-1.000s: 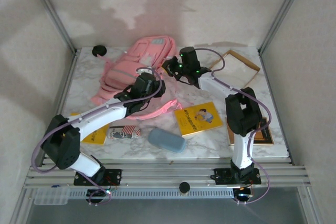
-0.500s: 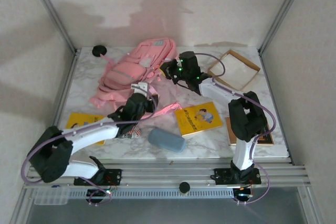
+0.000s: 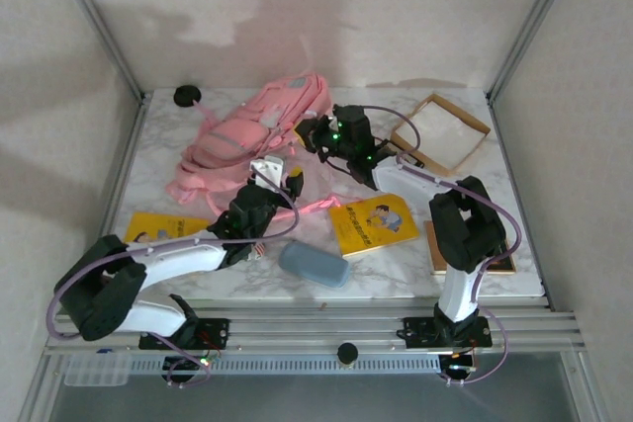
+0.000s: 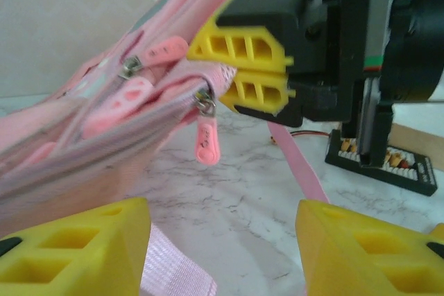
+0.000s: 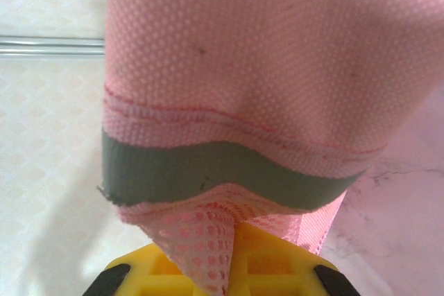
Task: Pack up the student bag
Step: Unzip the student bag at the center of the table.
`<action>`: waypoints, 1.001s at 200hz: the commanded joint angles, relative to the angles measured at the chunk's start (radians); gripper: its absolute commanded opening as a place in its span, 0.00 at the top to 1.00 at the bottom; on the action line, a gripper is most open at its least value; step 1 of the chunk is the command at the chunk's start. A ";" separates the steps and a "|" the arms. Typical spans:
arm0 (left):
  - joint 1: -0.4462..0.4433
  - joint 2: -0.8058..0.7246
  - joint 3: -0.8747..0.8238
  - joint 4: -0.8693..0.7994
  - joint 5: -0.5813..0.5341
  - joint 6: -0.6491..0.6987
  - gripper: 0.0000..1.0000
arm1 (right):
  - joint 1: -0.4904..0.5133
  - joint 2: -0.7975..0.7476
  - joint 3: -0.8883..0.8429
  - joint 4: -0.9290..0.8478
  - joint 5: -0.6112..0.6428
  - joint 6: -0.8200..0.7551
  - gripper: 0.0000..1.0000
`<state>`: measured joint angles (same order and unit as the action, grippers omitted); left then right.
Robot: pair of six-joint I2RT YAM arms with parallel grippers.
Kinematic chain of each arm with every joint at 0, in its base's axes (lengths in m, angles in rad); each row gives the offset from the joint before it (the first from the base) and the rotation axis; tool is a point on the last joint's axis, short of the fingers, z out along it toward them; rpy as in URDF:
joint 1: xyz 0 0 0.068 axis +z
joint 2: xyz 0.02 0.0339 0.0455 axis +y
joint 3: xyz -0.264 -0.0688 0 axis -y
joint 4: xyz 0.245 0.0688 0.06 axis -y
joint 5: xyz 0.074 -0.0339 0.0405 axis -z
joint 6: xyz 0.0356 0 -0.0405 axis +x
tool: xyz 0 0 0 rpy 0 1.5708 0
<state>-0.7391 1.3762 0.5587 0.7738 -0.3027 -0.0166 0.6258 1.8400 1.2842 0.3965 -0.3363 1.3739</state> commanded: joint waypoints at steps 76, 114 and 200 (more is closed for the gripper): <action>-0.006 0.172 0.100 0.196 -0.181 0.043 0.45 | 0.023 -0.086 -0.016 0.171 -0.022 0.027 1.00; -0.005 0.220 0.148 0.207 -0.215 0.040 0.50 | 0.027 -0.079 -0.015 0.176 -0.021 0.027 1.00; 0.012 0.255 0.186 0.207 -0.234 0.010 0.77 | 0.028 -0.078 -0.019 0.173 -0.009 0.022 1.00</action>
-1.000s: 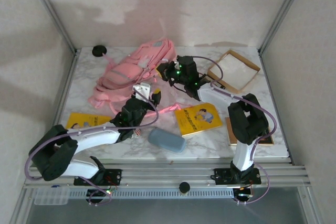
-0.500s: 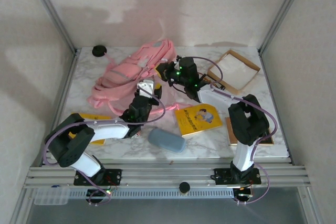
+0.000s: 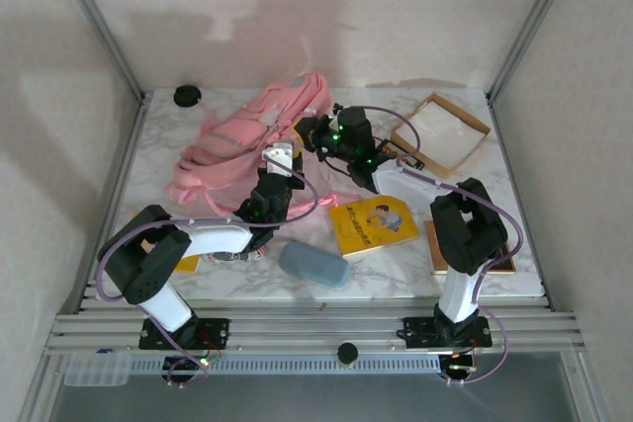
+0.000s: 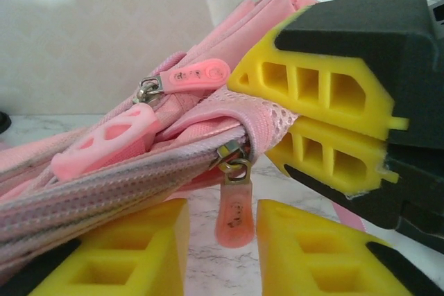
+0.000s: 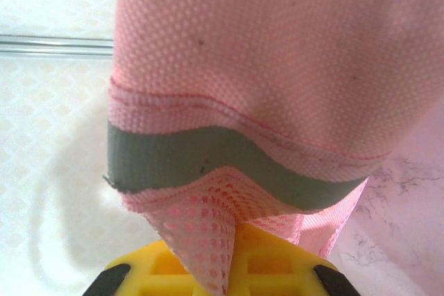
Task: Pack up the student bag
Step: Unzip the student bag at the center of the table.
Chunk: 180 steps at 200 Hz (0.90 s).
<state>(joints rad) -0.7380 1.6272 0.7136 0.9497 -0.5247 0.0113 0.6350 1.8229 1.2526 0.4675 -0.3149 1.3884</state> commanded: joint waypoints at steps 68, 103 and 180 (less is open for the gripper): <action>0.012 -0.063 -0.002 -0.066 0.047 -0.086 1.00 | 0.004 -0.047 0.044 0.055 -0.014 -0.020 1.00; 0.012 -0.141 -0.061 -0.165 0.079 -0.171 1.00 | -0.034 -0.030 0.057 0.033 -0.013 -0.031 1.00; 0.038 -0.327 -0.120 -0.530 0.208 -0.380 1.00 | -0.120 0.036 0.122 -0.041 -0.057 -0.077 1.00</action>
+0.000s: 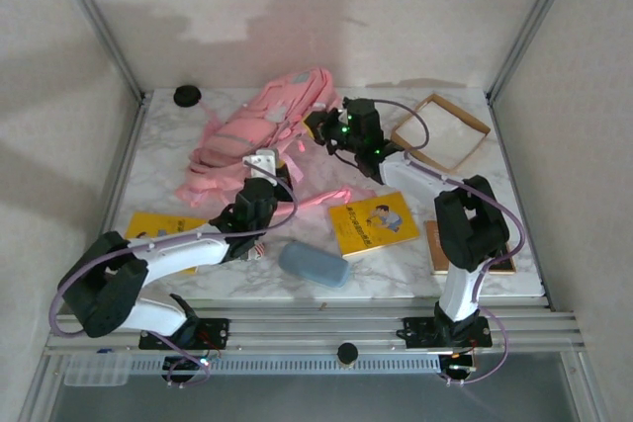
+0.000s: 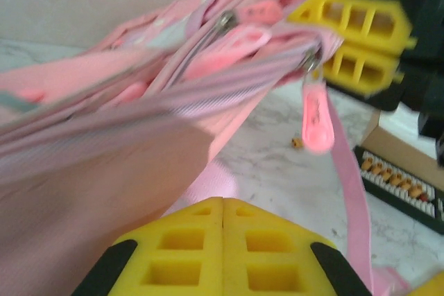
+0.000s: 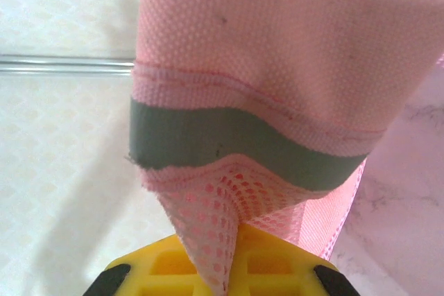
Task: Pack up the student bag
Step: Unzip the student bag at the center of the table.
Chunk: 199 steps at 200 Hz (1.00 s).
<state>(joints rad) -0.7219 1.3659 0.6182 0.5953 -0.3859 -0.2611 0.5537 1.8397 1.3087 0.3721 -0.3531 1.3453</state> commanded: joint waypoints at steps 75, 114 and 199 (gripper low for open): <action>-0.017 -0.017 0.025 -0.016 0.182 -0.022 0.99 | 0.003 -0.027 0.048 0.068 -0.008 -0.019 1.00; -0.032 0.060 0.040 0.111 0.063 0.073 0.83 | 0.034 -0.062 0.037 0.082 0.000 -0.018 1.00; -0.029 0.214 0.111 0.314 -0.146 0.184 0.51 | 0.073 -0.090 0.003 0.102 0.022 -0.018 1.00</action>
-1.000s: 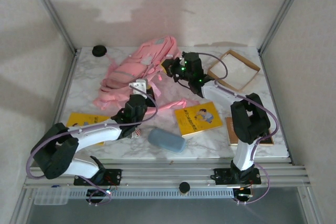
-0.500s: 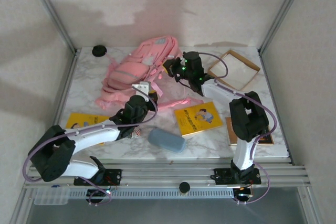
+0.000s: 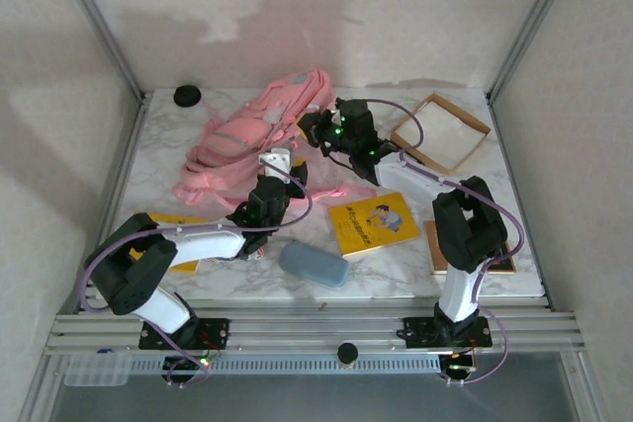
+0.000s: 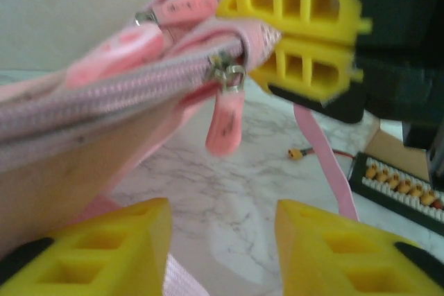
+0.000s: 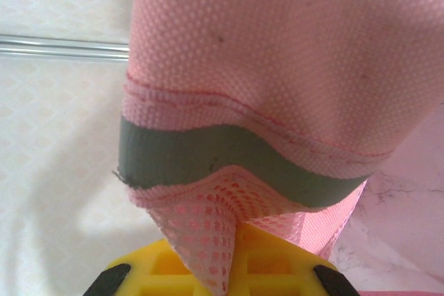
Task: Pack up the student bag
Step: Unzip the student bag at the center of the table.
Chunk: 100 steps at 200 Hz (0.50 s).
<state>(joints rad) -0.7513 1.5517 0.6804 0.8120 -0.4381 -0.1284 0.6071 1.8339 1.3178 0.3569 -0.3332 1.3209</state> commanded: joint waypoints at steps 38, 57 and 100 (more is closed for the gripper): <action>0.026 0.070 0.082 0.104 -0.090 0.047 0.53 | 0.029 -0.084 -0.004 0.126 -0.003 0.011 1.00; 0.030 0.090 0.099 0.104 -0.102 0.049 0.57 | 0.034 -0.085 -0.003 0.129 -0.001 0.011 1.00; 0.041 0.125 0.146 0.110 -0.096 0.047 0.69 | 0.038 -0.088 -0.014 0.144 0.000 0.023 1.00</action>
<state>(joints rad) -0.7311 1.6478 0.7738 0.8864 -0.5209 -0.0952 0.6163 1.8183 1.3041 0.3801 -0.3038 1.3258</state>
